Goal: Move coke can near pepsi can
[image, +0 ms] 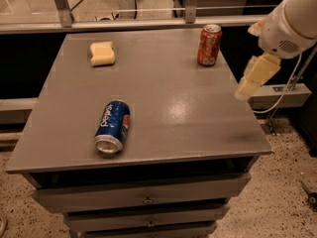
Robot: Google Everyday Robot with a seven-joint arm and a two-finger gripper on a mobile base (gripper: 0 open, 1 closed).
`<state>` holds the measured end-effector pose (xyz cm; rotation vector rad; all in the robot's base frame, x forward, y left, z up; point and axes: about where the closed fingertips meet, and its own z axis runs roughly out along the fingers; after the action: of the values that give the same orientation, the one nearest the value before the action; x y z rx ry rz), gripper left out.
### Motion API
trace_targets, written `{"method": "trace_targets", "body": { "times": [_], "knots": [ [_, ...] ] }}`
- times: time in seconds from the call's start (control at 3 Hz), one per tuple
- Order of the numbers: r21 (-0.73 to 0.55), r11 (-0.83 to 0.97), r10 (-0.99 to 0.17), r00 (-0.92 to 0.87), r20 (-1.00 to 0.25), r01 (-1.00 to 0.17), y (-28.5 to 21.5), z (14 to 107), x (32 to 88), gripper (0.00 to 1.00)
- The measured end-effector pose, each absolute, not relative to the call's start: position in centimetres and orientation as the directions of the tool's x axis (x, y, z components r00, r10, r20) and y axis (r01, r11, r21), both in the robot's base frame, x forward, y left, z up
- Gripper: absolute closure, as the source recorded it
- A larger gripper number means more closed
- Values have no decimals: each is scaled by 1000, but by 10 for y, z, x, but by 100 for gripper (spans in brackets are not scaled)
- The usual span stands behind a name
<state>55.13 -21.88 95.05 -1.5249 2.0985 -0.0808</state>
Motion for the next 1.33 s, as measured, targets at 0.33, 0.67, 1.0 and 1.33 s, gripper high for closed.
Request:
{"method": "trace_targets", "body": {
  "times": [0.33, 0.67, 1.0, 1.33],
  "knots": [
    [-382, 450, -848, -251, -468, -807, -231, 940, 615, 0],
    [-375, 540, -776, -274, -568, -754, -240, 932, 667, 0],
    [-331, 609, -687, -270, -675, -721, -238, 926, 706, 0],
    [-270, 645, -590, -241, -771, -715, -225, 917, 731, 0]
  ]
}}
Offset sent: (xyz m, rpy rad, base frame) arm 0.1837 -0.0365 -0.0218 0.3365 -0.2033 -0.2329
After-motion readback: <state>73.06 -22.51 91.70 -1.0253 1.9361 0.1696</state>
